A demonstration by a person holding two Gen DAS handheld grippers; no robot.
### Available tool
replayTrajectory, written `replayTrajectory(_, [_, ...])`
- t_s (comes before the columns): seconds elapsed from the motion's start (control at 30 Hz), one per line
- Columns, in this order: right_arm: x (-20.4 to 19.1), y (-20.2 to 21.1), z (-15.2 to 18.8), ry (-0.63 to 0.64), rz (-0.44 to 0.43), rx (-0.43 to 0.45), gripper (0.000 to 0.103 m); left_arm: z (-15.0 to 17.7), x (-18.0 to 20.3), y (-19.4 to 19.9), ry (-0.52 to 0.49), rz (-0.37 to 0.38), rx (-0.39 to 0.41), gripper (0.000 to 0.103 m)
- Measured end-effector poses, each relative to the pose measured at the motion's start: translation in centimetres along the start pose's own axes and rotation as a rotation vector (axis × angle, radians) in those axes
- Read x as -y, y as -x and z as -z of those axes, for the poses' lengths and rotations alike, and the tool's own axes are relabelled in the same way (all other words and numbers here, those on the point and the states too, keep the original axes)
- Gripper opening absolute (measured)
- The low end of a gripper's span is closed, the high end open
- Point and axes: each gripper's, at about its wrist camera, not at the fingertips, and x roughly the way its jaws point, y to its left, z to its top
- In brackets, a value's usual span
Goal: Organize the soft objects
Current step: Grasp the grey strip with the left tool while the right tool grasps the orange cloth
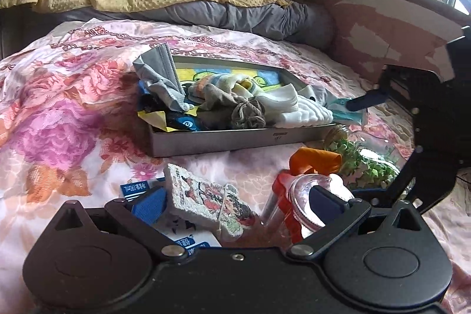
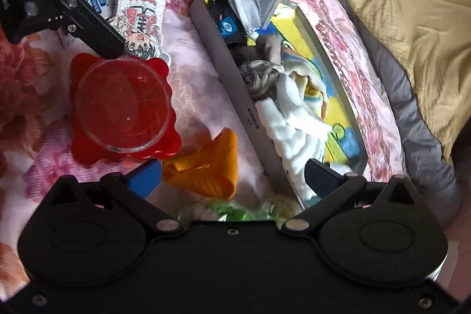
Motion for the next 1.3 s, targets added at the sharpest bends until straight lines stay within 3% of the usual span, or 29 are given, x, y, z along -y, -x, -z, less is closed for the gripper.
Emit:
replayTrajectory(0.23, [-0.1, -2.0, -1.0, 0.061, -0.022, -0.038, 0.102, -0.2, -0.2, -0.2, 0.027, 0.042, 0.015, 0.097])
replayTrajectory(0.43, [-0.2, -2.1, 0.1, 0.056, -0.028, -0.046, 0.095, -0.2, -0.1, 0.2, 0.017, 0.047, 0.036, 0.09])
replayTrajectory(0.6, [-0.3, -2.1, 0.6, 0.049, -0.009, -0.058, 0.076, -0.3, -0.1, 0.2, 0.032, 0.083, 0.031, 0.074])
replayTrajectory(0.67, [-0.2, -2.0, 0.6, 0.042, -0.024, -0.058, 0.066, -0.2, -0.1, 0.1, 0.04, 0.093, 0.022, 0.068])
replayTrajectory(0.73, [-0.3, -2.0, 0.7, 0.046, -0.035, -0.059, 0.062, -0.2, -0.2, -0.2, 0.045, 0.098, 0.012, 0.055])
replayTrajectory(0.9, [-0.7, -1.9, 0.5, 0.045, -0.049, -0.071, 0.046, 0.0, -0.8, -0.5, 0.087, 0.113, -0.005, 0.04])
replayTrajectory(0.97, [-0.7, -1.7, 0.4, 0.038, -0.068, -0.073, 0.035, 0.1, -1.0, -0.6, 0.101, 0.107, -0.003, 0.033])
replayTrajectory(1.03, [-0.8, -1.6, 0.4, 0.032, -0.063, -0.07, 0.032, 0.2, -1.0, -0.7, 0.111, 0.105, -0.006, 0.015])
replayTrajectory(1.17, [-0.4, -1.5, 0.6, -0.008, -0.021, -0.055, 0.016, 0.3, -1.3, -0.7, 0.134, 0.087, 0.002, 0.012])
replayTrajectory(1.3, [0.0, -1.1, 0.9, -0.049, 0.005, -0.037, 0.013, 0.0, -1.5, -0.1, 0.15, 0.078, 0.024, 0.012])
